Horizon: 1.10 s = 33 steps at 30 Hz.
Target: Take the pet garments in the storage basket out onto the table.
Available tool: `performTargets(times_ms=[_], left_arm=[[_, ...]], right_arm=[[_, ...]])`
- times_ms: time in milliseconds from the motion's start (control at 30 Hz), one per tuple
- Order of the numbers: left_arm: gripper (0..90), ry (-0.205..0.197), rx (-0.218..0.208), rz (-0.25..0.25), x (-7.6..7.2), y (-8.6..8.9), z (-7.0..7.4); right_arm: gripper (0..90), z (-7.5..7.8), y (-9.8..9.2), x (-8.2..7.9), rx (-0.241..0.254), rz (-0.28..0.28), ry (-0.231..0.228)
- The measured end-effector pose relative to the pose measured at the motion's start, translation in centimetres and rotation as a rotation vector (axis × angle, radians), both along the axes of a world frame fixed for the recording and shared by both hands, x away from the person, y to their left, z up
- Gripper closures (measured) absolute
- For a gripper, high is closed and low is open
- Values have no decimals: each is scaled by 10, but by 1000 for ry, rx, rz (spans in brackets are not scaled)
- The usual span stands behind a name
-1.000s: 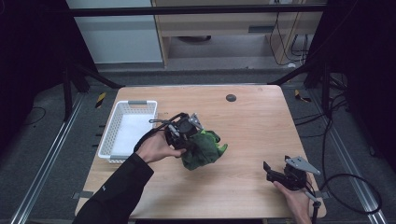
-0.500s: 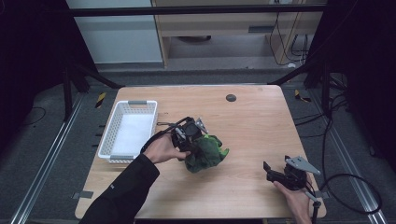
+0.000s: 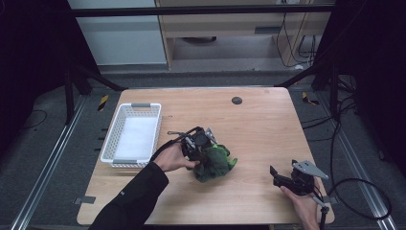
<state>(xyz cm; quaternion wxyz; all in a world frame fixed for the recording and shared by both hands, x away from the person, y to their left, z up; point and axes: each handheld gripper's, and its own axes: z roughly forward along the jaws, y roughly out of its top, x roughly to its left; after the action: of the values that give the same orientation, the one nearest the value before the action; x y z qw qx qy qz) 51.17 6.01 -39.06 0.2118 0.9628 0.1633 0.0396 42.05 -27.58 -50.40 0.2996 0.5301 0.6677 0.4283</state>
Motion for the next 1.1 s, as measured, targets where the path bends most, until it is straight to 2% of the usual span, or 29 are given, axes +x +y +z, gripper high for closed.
performTargets(times_ms=[433, 667, 867, 1100], left_arm=[[737, 42, 44, -35, -2, -8, -20], [662, 41, 51, -45, -3, -9, -22], [520, 28, 25, -49, -5, -5, -17], [360, -22, -36, -44, -11, 3, -5]], right_arm=[[107, 0, 0, 0, -1, 0, 0], [106, 0, 0, 0, -1, 0, -1], [106, 0, 0, 0, -2, -1, 1], [103, 0, -1, 0, -2, -3, 0]])
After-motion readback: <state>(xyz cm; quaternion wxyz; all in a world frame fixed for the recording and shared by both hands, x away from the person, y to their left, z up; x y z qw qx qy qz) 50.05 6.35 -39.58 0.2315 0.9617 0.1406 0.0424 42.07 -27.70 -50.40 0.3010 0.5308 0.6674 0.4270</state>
